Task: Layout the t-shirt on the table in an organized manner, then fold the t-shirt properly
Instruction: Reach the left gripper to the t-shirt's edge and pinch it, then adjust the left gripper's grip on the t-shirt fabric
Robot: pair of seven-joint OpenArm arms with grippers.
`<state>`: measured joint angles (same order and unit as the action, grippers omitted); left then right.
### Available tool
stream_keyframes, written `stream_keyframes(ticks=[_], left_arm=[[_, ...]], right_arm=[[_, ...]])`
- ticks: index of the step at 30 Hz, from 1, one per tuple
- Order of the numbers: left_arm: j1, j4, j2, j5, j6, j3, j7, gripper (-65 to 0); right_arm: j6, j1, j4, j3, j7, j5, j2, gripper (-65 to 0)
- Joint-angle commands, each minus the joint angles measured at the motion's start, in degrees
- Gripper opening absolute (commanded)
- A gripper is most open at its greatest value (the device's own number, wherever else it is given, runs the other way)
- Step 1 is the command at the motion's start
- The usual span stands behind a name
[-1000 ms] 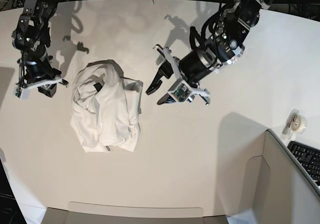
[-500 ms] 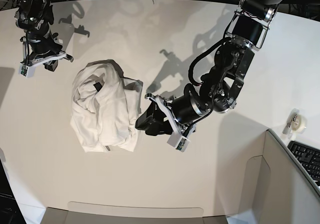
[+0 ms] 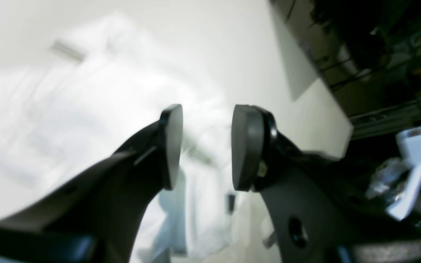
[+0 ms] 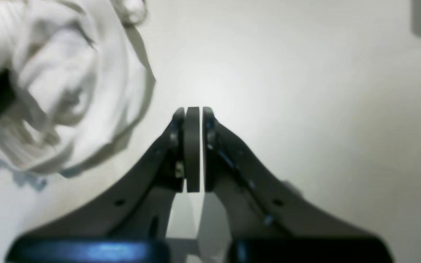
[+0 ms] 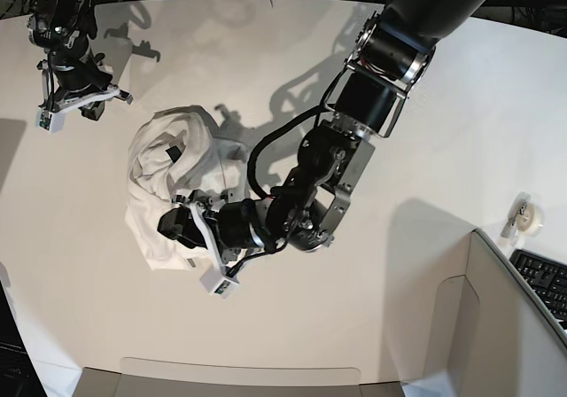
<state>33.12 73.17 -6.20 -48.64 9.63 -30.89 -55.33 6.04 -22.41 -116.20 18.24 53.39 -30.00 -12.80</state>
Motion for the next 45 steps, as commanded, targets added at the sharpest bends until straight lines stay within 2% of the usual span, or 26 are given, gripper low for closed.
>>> stream_keyframes(ticks=[1,4,8,10,17,31,37,41,45], left_arm=[[2.08,-0.51,-0.62,-0.63,0.26,0.35,0.78,-39.8],[2.70,-5.25,-2.55,-0.63,0.26,0.35,0.78,-35.2],[2.70,-12.02,-2.80,-0.63,0.26,0.17,1.57,-31.9],[2.70,-14.05,-2.80,-0.63,0.26,0.17,2.72,-31.9],[2.79,-15.10,-2.80,-0.63,0.26,0.26,3.86,-31.9],[4.81,-14.66,-2.80,-0.98,0.26,0.35,3.86,-31.9],[6.30,-12.64,-2.80,-6.87,0.26,-0.09,3.95,-31.9],[6.13,-12.73,-2.80,-6.96,0.26,-0.18,4.03,-31.9],[5.95,-16.51,-2.80,-6.87,0.26,-0.45,7.11,-31.9]], right_arm=[[-0.11,-0.14,-1.20,0.27,-1.12,-0.20,-0.52,-64.0],[-0.11,-1.45,-1.20,0.44,-1.30,-0.20,-0.26,-57.4],[-0.11,-2.07,-1.20,0.18,-1.30,-0.29,-0.08,-56.8],[-0.20,-2.16,-1.20,0.18,-1.30,-0.29,-0.08,-56.8],[-0.20,-1.98,-1.20,0.18,-1.30,-6.35,-0.17,-56.8],[-0.20,-1.98,-1.12,0.09,-1.30,-6.62,0.01,-56.8],[-0.20,-1.98,-1.12,0.09,-1.30,-6.62,0.01,-56.8],[-0.20,-1.98,-1.12,0.09,-1.30,-6.70,0.01,-56.8],[-0.20,-1.98,-1.12,0.09,-1.30,-6.70,0.01,-56.8]])
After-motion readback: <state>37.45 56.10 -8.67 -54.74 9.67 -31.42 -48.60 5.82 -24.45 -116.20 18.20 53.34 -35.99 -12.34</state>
